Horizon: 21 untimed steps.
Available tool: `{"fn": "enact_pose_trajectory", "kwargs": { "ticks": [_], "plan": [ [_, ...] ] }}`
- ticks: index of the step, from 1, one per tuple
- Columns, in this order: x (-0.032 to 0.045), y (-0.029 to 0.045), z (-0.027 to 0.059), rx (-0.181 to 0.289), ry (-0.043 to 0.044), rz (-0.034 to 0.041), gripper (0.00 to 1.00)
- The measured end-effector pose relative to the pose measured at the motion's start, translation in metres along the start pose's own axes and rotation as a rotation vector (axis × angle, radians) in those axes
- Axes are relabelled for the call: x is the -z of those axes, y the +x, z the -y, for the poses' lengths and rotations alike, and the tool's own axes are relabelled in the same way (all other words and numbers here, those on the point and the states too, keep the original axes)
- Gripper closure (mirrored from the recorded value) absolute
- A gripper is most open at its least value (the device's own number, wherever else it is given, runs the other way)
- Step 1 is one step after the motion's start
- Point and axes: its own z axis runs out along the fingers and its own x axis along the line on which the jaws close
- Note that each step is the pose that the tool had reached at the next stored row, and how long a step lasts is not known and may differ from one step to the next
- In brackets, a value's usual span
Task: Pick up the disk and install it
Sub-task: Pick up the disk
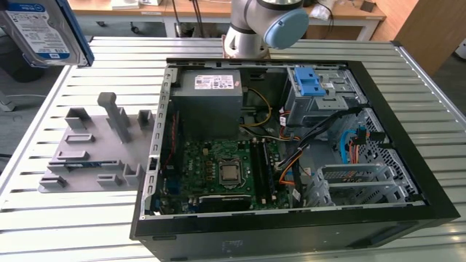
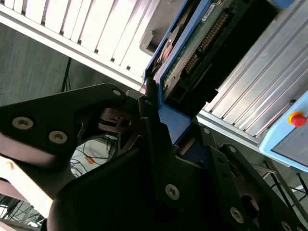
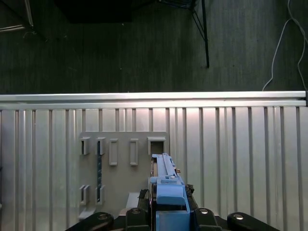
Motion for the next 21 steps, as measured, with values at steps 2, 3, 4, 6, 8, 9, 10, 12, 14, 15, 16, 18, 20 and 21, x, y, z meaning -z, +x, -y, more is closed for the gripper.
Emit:
{"fn": "enact_pose_trajectory", "kwargs": {
  "ticks": [2, 3, 4, 6, 8, 9, 10, 12, 14, 15, 16, 18, 20, 21],
  "plan": [
    [0.0032, 0.0000, -0.0001, 0.000, 0.0003, 0.0001, 0.64],
    [0.0046, -0.0001, -0.0001, 0.000, 0.0003, 0.0000, 0.64],
    [0.0053, -0.0002, -0.0001, 0.000, 0.0004, -0.0001, 0.64],
    [0.0055, -0.0003, -0.0001, 0.000, 0.0007, -0.0020, 0.64],
    [0.0055, -0.0003, -0.0002, 0.000, 0.0006, -0.0024, 0.64],
    [0.0055, -0.0003, -0.0002, 0.000, 0.0005, -0.0027, 0.64],
    [0.0056, -0.0003, -0.0002, 0.000, 0.0005, -0.0028, 0.64],
    [0.0055, -0.0003, -0.0001, 0.000, 0.0006, -0.0032, 0.64],
    [0.0057, 0.0008, -0.0001, 0.000, 0.0002, -0.0010, 0.64],
    [0.0056, 0.0020, -0.0001, 0.000, 0.0004, -0.0003, 0.64],
    [0.0056, 0.0034, 0.0000, 0.000, 0.0005, -0.0001, 0.64],
    [0.0057, 0.0066, 0.0000, 0.000, 0.0004, 0.0002, 0.64],
    [0.0058, 0.0102, 0.0002, 0.000, 0.0003, 0.0002, 0.64],
    [0.0059, 0.0122, 0.0002, 0.000, 0.0003, 0.0002, 0.64]
  ]
}}
